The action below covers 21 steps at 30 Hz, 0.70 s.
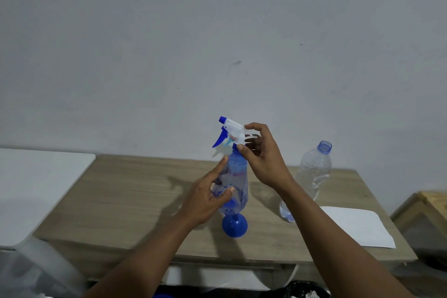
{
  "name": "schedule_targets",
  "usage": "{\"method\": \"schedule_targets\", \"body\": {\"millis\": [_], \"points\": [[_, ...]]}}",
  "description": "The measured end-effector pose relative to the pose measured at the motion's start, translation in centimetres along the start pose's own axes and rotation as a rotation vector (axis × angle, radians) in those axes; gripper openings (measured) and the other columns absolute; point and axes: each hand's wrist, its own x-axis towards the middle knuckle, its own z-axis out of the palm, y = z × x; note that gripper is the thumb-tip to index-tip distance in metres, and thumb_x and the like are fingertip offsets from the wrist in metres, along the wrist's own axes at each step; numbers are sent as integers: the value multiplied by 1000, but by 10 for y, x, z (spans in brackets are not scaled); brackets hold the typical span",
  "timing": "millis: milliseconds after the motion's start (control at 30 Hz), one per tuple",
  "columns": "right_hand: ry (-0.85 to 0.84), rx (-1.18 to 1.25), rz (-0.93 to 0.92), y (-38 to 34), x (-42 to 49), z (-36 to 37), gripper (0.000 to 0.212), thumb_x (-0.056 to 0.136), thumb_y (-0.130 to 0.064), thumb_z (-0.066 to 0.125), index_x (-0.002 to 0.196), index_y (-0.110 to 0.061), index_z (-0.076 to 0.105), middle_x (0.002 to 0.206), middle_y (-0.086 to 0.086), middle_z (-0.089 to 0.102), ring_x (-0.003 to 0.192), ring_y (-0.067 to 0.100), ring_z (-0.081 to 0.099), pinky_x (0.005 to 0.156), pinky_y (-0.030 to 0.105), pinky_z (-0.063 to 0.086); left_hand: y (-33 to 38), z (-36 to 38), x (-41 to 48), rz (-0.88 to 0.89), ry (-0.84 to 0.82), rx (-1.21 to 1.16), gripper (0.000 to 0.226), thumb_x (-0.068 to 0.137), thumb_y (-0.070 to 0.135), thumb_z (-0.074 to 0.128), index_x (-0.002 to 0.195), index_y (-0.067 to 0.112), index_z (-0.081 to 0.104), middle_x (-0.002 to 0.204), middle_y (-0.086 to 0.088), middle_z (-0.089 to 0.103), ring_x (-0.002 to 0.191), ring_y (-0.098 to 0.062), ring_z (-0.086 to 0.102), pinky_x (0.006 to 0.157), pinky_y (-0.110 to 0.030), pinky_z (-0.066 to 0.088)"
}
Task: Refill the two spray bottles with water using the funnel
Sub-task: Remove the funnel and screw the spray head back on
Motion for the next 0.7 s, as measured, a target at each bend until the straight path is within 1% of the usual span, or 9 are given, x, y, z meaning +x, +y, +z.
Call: {"method": "schedule_targets", "body": {"millis": [100,167,267,333,400,467,533,600,700], "points": [[-28,-38,-49,-5,1,0,46,97,-11,63,132,-36,48,107,-5,68,94,11,68,79,28,61,0,-1,3,16,2,22,80,91,34,70,153,48,22,144,9,53,117,-9,60,86,-36,60],[-36,-66,-75,-5,3,0,40,98,-11,61,128,-35,53,108,-6,68,93,12,67,77,32,61,0,-2,4,26,9,25,79,91,31,70,152,49,23,142,10,53,118,-8,60,87,-37,60],[-36,-68,-97,-5,5,-2,31,99,-12,61,118,-36,62,108,-3,70,94,19,68,75,37,62,3,-4,5,54,12,11,77,91,32,70,150,52,24,142,11,54,118,-7,60,87,-37,60],[-29,-45,-100,-7,6,-2,32,100,-10,60,114,-38,63,109,-9,69,97,15,67,75,33,62,6,-5,6,75,17,-5,76,91,36,69,150,52,25,142,11,54,117,-9,61,84,-37,61],[0,-20,-104,-7,8,-2,33,101,-8,56,114,-37,65,114,-13,68,102,10,66,80,31,61,9,-6,9,81,26,0,76,88,43,68,149,56,24,139,13,56,114,-11,62,80,-36,61],[28,-8,-100,-5,11,-3,31,101,-6,56,117,-30,67,120,-8,69,107,12,67,86,36,61,10,-8,12,78,41,14,76,88,42,69,146,61,23,135,17,57,112,-10,62,79,-33,61],[45,-3,-101,-3,13,-3,29,98,-5,60,120,-22,69,123,1,69,109,17,69,88,40,61,10,-9,15,76,56,32,77,89,36,71,144,62,23,131,21,57,110,-7,62,79,-26,59],[58,2,-109,-4,15,-2,29,96,-4,64,119,-19,69,121,2,70,105,17,70,87,41,61,10,-10,17,77,69,50,79,88,35,73,145,60,24,127,20,60,106,-8,63,77,-23,57],[63,-13,-125,-8,15,-2,28,91,-6,72,114,-23,70,113,-2,71,91,10,67,79,37,61,8,-9,17,77,67,74,78,85,42,70,146,59,25,125,15,62,104,-13,64,78,-35,60]]}}
